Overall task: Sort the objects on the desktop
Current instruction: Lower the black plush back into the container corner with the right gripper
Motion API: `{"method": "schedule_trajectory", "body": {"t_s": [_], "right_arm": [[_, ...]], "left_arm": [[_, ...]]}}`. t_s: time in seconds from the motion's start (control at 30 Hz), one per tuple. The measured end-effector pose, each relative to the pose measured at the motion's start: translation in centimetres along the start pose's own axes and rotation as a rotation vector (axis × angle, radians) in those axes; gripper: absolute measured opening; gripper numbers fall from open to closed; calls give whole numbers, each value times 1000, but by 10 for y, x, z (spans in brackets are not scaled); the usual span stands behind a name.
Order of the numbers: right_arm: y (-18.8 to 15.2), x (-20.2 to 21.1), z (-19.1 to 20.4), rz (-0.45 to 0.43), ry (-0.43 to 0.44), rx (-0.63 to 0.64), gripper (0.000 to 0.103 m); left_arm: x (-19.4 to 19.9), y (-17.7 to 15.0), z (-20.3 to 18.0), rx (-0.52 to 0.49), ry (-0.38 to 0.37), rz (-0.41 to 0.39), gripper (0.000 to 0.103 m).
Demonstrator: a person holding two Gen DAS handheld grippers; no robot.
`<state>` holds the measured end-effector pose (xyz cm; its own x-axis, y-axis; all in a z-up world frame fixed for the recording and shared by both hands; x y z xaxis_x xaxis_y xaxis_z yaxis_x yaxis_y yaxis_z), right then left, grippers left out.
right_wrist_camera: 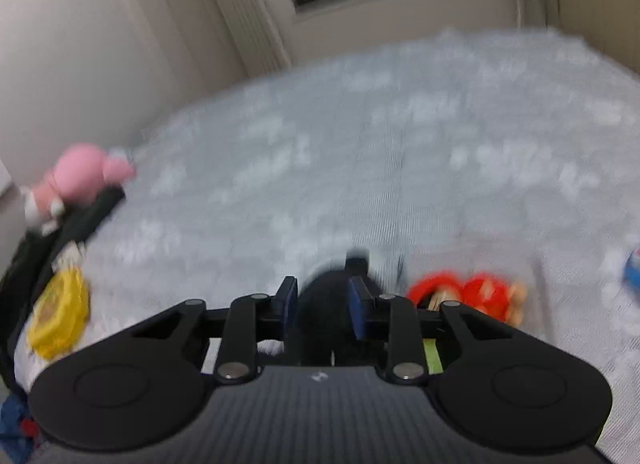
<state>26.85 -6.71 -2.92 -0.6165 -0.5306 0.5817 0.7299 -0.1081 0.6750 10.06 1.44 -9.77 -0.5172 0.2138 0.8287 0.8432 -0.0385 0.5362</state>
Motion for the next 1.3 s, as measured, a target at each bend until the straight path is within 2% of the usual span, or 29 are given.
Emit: {"method": "schedule_trajectory", "body": {"t_s": [0.03, 0.07, 0.23, 0.33, 0.43, 0.53, 0.63, 0.73, 0.77, 0.83, 1.07, 1.23, 1.3], "right_arm": [[-4, -9, -5, 32, -42, -11, 30], [-8, -15, -11, 37, -44, -33, 31], [-8, -8, -14, 38, -19, -53, 31], [3, 13, 2, -16, 25, 29, 31], [2, 12, 23, 24, 86, 131, 31], [-7, 6, 41, 29, 111, 204, 31], [-12, -7, 50, 35, 87, 266, 25], [-17, -24, 38, 103, 41, 223, 25], [-18, -26, 31, 120, 30, 196, 16], [-19, -22, 23, 121, 33, 161, 11], [-35, -14, 3, 215, 12, 131, 14], [-35, -24, -13, 238, 34, 65, 18], [-34, -22, -13, 254, 36, 70, 24]], "left_arm": [[0, 0, -1, -4, 1, 0, 103], [1, 0, 0, -7, 1, 0, 103], [1, 0, 4, 7, -4, 3, 103], [0, 0, 3, 3, 0, 2, 103], [-1, 0, 3, 0, 2, 2, 103], [-2, 0, 3, 3, 0, 1, 103], [0, -1, 3, -2, -1, 1, 103], [2, -2, 5, 2, -6, -1, 103], [2, -2, 5, 3, -9, -1, 103], [2, -2, 6, 6, -15, -2, 103], [4, -2, 7, 8, -13, -2, 103], [1, -1, 5, -3, -1, -1, 103], [1, 0, 4, -5, 1, 0, 103]]}}
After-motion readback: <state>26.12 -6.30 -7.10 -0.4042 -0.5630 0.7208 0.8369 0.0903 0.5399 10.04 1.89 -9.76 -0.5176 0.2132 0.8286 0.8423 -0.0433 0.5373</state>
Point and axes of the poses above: each gripper's, at about its wrist camera, not at the fingertips, and x roughly against the way its jaws point, z to its left, y to its top, the point moved 7 cm from there along -x, roughly the way its jaws point, and after that the axes turned 10 degrees about y, right-handed, at the moved point
